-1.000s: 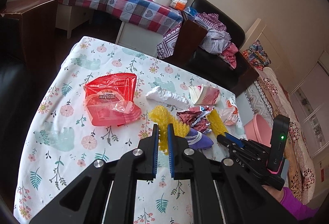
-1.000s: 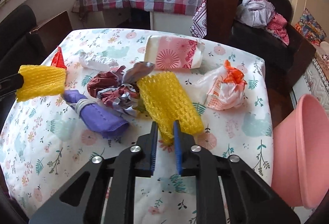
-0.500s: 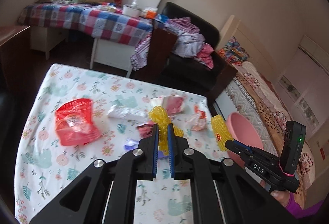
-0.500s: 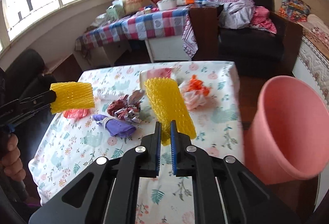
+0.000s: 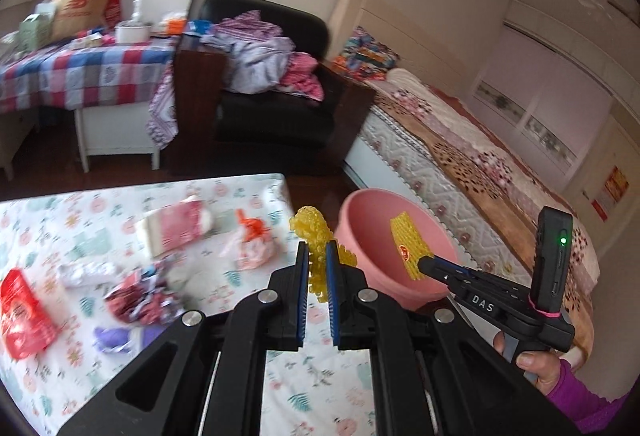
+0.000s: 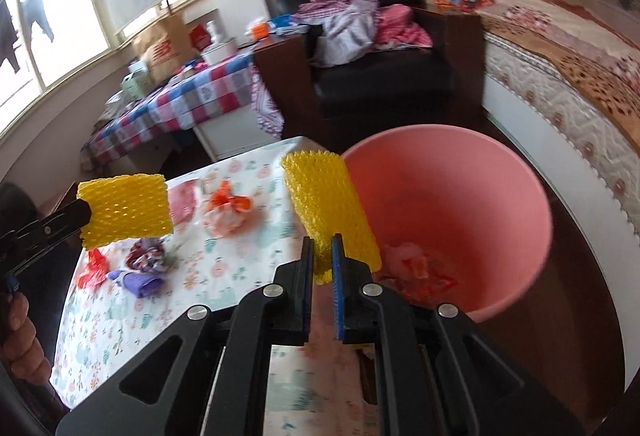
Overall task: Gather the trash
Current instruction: 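Carry both yellow mesh sleeves over the pink bucket and open both tools, then move both open tools back over the table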
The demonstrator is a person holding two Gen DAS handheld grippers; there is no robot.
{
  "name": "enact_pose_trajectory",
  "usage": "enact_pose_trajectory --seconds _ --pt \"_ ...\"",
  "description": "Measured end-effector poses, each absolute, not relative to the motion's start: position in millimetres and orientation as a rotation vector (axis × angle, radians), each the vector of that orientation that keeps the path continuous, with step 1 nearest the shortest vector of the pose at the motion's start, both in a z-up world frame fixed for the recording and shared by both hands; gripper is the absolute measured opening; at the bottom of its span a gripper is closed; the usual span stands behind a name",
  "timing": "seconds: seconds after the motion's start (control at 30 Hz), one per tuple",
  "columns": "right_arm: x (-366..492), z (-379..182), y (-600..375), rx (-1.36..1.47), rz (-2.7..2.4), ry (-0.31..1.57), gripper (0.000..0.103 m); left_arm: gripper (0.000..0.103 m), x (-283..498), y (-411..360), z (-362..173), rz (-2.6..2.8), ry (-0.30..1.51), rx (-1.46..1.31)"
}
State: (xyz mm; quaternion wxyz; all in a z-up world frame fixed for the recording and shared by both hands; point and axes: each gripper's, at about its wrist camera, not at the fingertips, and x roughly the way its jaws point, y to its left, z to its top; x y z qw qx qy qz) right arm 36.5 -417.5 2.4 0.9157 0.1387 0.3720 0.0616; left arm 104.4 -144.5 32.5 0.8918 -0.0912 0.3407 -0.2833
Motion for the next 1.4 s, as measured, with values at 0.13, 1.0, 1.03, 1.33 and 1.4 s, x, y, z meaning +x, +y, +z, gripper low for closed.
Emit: enact_pose_trajectory --seconds 0.13,1.0,1.03,1.33,1.4 --pt "37 -5 -438 0.321 0.069 0.776 0.009 0.007 114 -184 32 -0.657 0.71 -0.139" --pt "46 -33 -462 0.383 -0.048 0.844 0.011 0.033 130 -293 5 -0.828 0.762 -0.028" --pt "46 -33 -463 0.386 -0.049 0.843 0.014 0.033 130 -291 6 -0.826 0.759 -0.031" --pt "41 -26 -466 0.393 -0.051 0.809 0.027 0.039 126 -264 18 -0.791 0.731 -0.07" --pt "40 -22 -462 0.374 -0.041 0.8 0.027 0.042 121 -256 20 -0.777 0.716 -0.069"
